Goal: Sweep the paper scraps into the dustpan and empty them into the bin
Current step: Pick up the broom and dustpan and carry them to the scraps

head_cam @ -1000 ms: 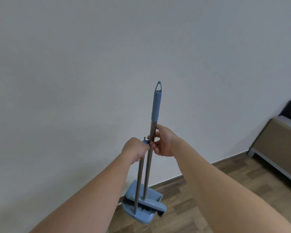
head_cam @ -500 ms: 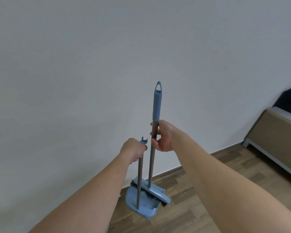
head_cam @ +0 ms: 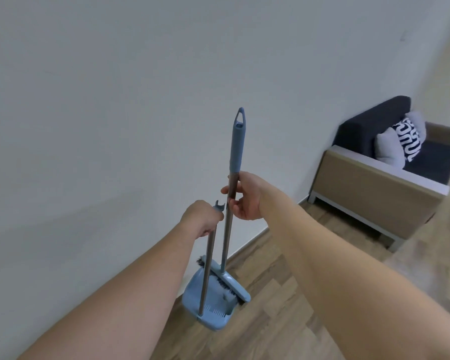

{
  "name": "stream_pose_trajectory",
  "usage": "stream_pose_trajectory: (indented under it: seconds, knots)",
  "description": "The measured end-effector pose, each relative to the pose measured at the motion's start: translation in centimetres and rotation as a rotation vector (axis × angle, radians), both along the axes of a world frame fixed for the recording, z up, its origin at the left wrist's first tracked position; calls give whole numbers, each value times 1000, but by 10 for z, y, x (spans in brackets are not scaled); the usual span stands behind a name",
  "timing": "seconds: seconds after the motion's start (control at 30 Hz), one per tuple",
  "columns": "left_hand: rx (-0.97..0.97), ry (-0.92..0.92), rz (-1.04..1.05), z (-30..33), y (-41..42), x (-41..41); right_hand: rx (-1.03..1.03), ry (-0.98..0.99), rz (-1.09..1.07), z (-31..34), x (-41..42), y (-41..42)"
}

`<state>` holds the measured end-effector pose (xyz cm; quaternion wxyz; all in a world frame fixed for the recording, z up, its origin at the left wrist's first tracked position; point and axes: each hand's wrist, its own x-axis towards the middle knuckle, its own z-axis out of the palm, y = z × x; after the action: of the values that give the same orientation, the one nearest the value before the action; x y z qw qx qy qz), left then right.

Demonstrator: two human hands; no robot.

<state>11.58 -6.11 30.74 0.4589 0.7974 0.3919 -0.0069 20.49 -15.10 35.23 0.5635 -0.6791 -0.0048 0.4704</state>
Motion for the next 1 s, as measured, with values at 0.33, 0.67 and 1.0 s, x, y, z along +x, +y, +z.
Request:
stream_pose_trajectory:
  seconds: [0.33, 0.67, 1.0]
  knots:
    - [24, -29, -264, 6, -34, 33, -9, -31, -288, 3, 2, -57]
    - [22, -22, -572, -21, -112, 38, 9, -1, -591, -23, -29, -147]
    - [65, -19, -807, -21, -195, 27, -38, 2, -816, -25, -61, -233]
